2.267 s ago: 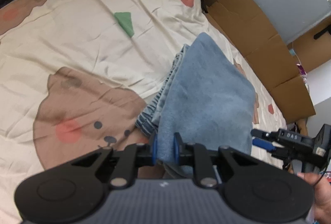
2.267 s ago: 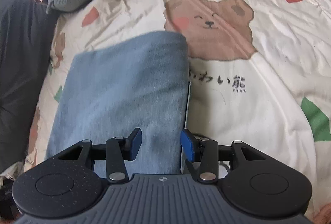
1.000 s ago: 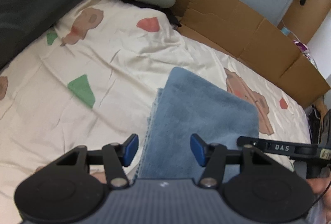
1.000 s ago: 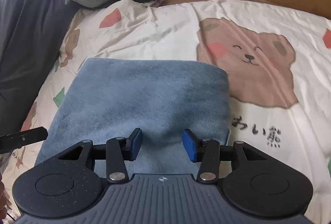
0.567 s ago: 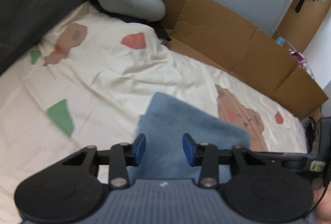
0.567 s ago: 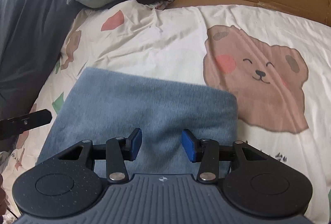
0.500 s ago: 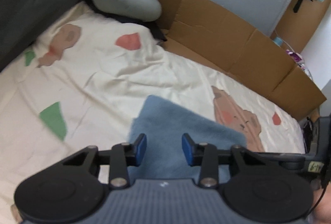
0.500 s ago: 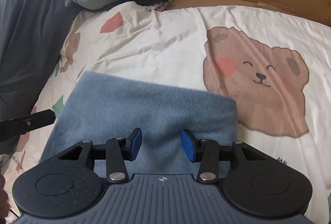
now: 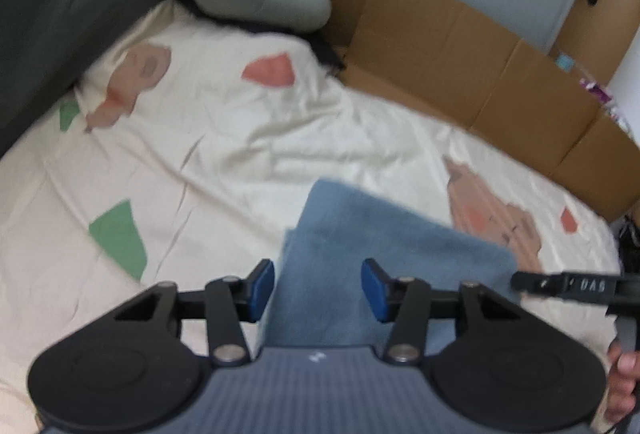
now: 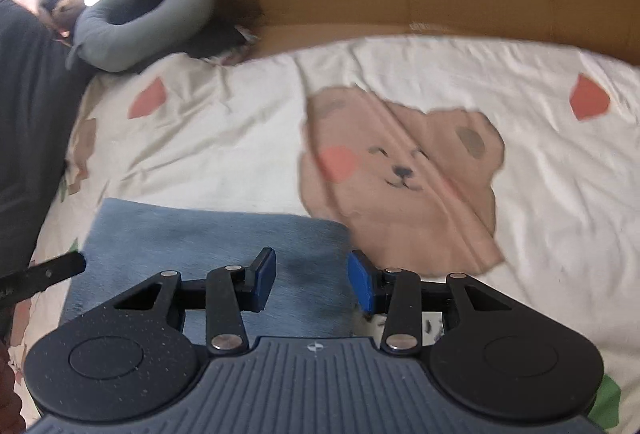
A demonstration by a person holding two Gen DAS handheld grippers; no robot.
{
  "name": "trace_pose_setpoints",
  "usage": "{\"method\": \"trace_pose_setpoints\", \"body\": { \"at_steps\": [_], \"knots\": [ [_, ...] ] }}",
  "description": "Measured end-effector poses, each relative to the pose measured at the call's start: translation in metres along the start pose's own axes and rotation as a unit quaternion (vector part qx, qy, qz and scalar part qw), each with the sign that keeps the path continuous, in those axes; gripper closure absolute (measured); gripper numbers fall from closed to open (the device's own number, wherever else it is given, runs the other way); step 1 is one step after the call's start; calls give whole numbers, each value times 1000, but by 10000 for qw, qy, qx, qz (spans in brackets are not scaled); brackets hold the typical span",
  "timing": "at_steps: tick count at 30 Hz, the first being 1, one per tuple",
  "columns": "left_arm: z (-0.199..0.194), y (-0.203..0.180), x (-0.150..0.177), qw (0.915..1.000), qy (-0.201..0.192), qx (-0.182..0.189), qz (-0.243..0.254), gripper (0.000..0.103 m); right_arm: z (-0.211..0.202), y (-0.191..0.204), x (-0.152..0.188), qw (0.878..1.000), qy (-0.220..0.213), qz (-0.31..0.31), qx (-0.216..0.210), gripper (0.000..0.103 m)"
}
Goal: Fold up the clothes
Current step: 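Press the folded jeans stack flat with both open tools, then pinch the stack edge with the left tool, then open it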
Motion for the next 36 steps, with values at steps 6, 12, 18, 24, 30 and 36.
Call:
{"method": "trace_pose_setpoints", "body": {
  "at_steps": [6, 12, 18, 24, 30, 36],
  "knots": [
    [5, 11, 12, 9999, 140, -56, -63, 79, 15, -4, -4, 9996, 248, 20, -153, 77],
    [1, 20, 22, 9995, 258, -16, -188, 91, 19, 1, -9, 9992, 350, 79, -194, 77],
    [-3, 27, 36, 9992, 343, -45, -180, 94, 10, 5, -14, 9996, 138, 34, -242, 78],
    [-1, 29, 36, 9991, 368, -72, -179, 93, 25, 8, -20, 9994, 296, -98, -176, 78],
    [-8, 15, 4, 9995, 54, -210, 244, 85, 41, 8, -26, 9985, 457, -292, -90, 75],
    [-2, -5, -29, 9988, -121, -1, 477, 88, 42, 8, -31, 9983, 541, -185, -140, 76]
  ]
}}
Point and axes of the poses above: each gripper's, at about its wrist camera, not at the fingertips, and z roughly the way its jaws point, y to its left, x to its underside, the point moved 10 cm from there along z, roughly the way its jaws point, and after that the axes turned 11 degrees about y, right-handed, at the moved point
